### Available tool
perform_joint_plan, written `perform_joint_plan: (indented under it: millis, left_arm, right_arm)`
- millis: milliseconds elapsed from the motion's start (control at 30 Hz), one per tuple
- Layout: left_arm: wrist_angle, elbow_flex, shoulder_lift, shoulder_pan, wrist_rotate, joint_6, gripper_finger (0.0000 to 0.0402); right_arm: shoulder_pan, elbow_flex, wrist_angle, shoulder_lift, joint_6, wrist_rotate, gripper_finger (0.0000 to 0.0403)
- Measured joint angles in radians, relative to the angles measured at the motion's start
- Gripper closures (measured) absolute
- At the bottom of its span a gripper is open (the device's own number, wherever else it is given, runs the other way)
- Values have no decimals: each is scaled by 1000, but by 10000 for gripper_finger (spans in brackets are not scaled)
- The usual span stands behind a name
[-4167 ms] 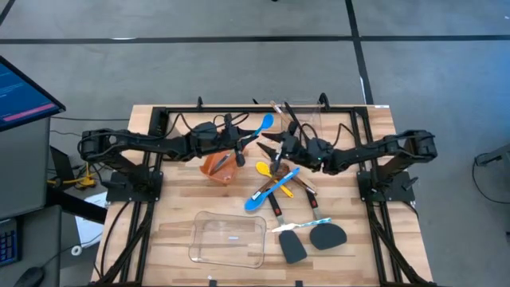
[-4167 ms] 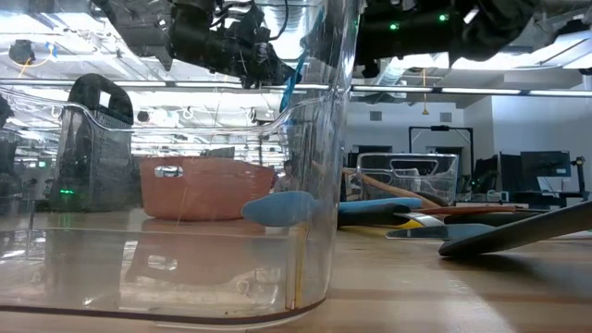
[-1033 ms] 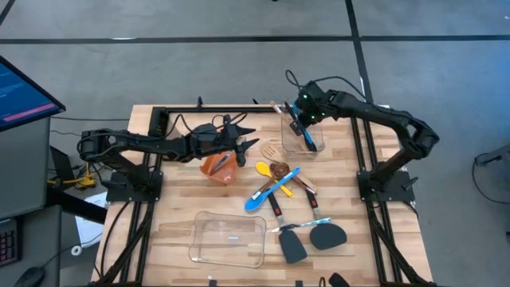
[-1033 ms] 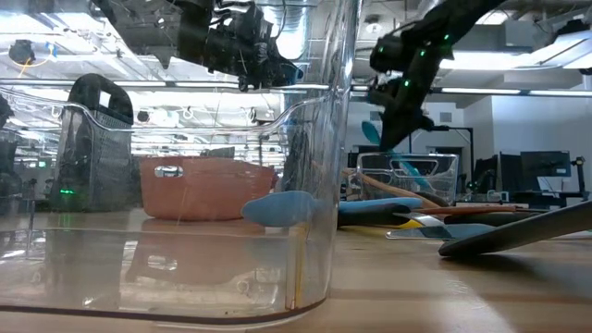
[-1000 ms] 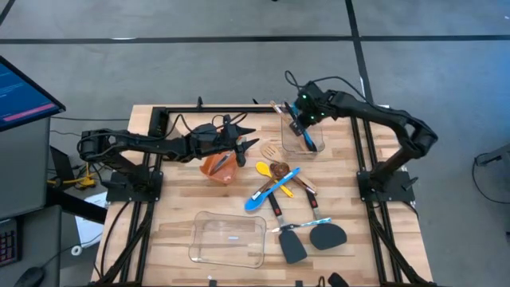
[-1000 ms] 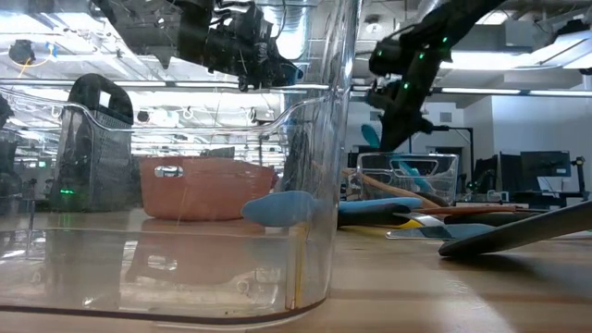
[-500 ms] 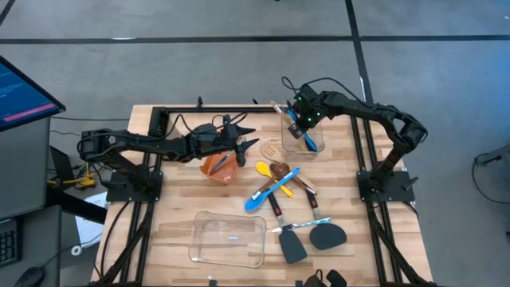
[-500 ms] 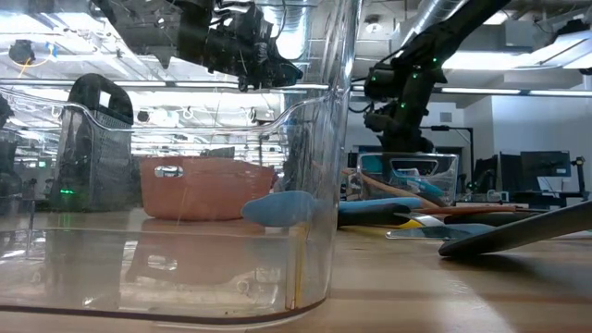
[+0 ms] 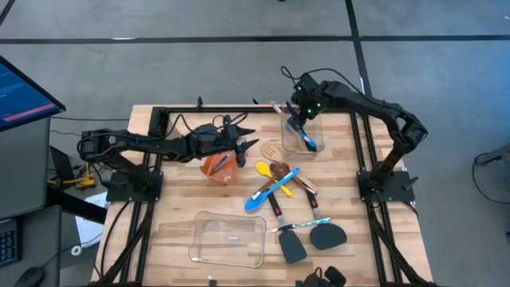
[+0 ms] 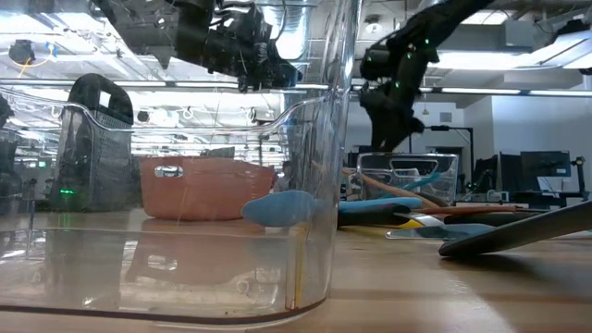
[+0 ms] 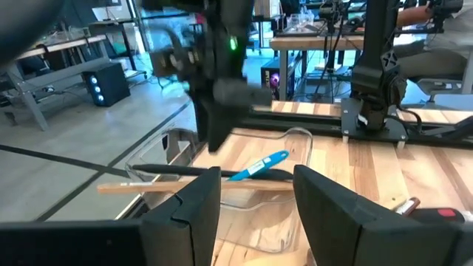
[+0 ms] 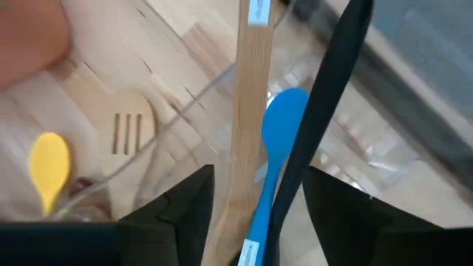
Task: Pick & Place Kitchen Items
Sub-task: Put the dark brown serving spoon into the top transparent bin
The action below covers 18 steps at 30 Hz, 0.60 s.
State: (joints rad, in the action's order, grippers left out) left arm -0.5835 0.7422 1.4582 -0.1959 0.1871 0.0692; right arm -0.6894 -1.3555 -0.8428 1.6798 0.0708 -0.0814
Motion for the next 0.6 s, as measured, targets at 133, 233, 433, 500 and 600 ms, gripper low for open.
perform_joint_plan:
  millis: [133, 233, 433, 500, 600]
  left_arm:
    - [32, 0, 0, 0, 0, 0, 245]
    - [30, -5, 0, 0, 0, 0, 245]
    - [31, -21, 0, 0, 1, 0, 245]
    - [30, -24, 0, 0, 1, 0, 245]
    - [28, -24, 0, 0, 2, 0, 245]
  right_arm:
    - [4, -111, -110, -1, -2, 0, 209]
    - [19, -177, -173, -7, -33, 1, 244]
    - [87, -194, -174, -98, -154, 2, 372]
    - [114, -194, -169, -136, -181, 3, 393]
    - [155, -194, -164, -198, -183, 3, 387]
